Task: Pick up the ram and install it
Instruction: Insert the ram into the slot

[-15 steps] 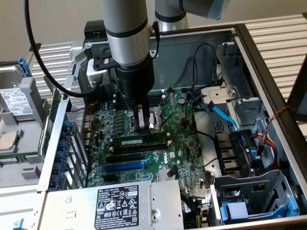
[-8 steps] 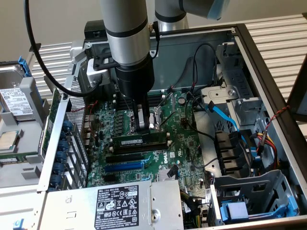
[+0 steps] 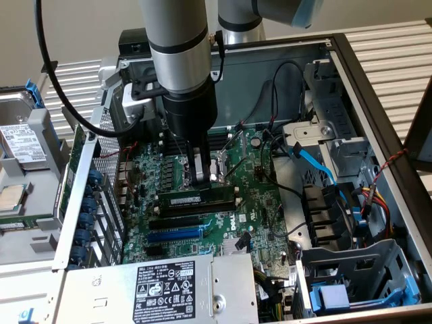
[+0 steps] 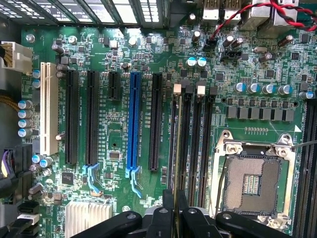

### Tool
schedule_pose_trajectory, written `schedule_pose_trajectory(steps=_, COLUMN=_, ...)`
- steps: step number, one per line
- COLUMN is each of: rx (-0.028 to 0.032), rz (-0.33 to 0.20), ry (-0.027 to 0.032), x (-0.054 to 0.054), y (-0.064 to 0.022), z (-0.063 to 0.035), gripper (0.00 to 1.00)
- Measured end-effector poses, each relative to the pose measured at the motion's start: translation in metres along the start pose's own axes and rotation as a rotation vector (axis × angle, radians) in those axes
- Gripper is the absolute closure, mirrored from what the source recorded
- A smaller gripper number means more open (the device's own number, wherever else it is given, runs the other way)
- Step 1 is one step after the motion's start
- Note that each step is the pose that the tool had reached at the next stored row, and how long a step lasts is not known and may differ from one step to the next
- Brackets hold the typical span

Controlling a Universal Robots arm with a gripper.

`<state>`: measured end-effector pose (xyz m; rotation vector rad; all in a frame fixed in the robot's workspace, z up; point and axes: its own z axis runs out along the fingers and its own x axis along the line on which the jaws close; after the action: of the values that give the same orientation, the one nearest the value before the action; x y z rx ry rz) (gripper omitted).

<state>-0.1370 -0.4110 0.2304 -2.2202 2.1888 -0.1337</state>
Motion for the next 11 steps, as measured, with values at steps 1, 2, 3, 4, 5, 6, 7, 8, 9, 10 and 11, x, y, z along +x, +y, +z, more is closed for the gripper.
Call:
schedule_pose_trajectory(steps=1, rx=0.0, rz=0.0, ry=0.0, x=0.0, y=0.0, z=0.0, gripper=0.86)
schedule_pose_trajectory(steps=2, rx=0.0, rz=0.0, ry=0.0, x=0.0, y=0.0, z=0.0, gripper=0.86)
schedule_pose_trajectory(steps=3, rx=0.0, rz=0.0, ry=-0.0001, x=0.0, y=0.0, z=0.0, gripper=0.86)
schedule_pose_trajectory(steps=4, rx=0.0002, rz=0.0, ry=-0.0003, x=0.0, y=-0.0004, z=0.0001, gripper=0.86)
schedule_pose_trajectory(steps=5, rx=0.0001, rz=0.0, ry=-0.0002, x=0.0, y=-0.0005, z=0.0001, gripper=0.86)
schedule_pose_trajectory(steps=6, rx=0.0001, rz=0.0, ry=-0.0001, x=0.0, y=-0.0005, z=0.0001, gripper=0.86)
schedule_pose_trajectory(steps=7, rx=0.0, rz=0.0, ry=-0.0008, x=0.0, y=-0.0006, z=0.0, gripper=0.86)
schedule_pose_trajectory(steps=8, rx=0.0002, rz=0.0, ry=-0.001, x=0.0001, y=-0.0004, z=0.0009, gripper=0.86)
schedule_pose_trajectory(steps=9, rx=0.0001, rz=0.0, ry=-0.001, x=0.0002, y=-0.0004, z=0.0009, gripper=0.86)
schedule_pose_trajectory(steps=10, rx=0.0001, rz=0.0, ry=-0.001, x=0.0003, y=-0.0004, z=0.0009, gripper=0.86)
schedule_pose_trajectory(steps=11, rx=0.0, rz=0.0, ry=-0.0009, x=0.0004, y=-0.0004, z=0.0008, gripper=0.86)
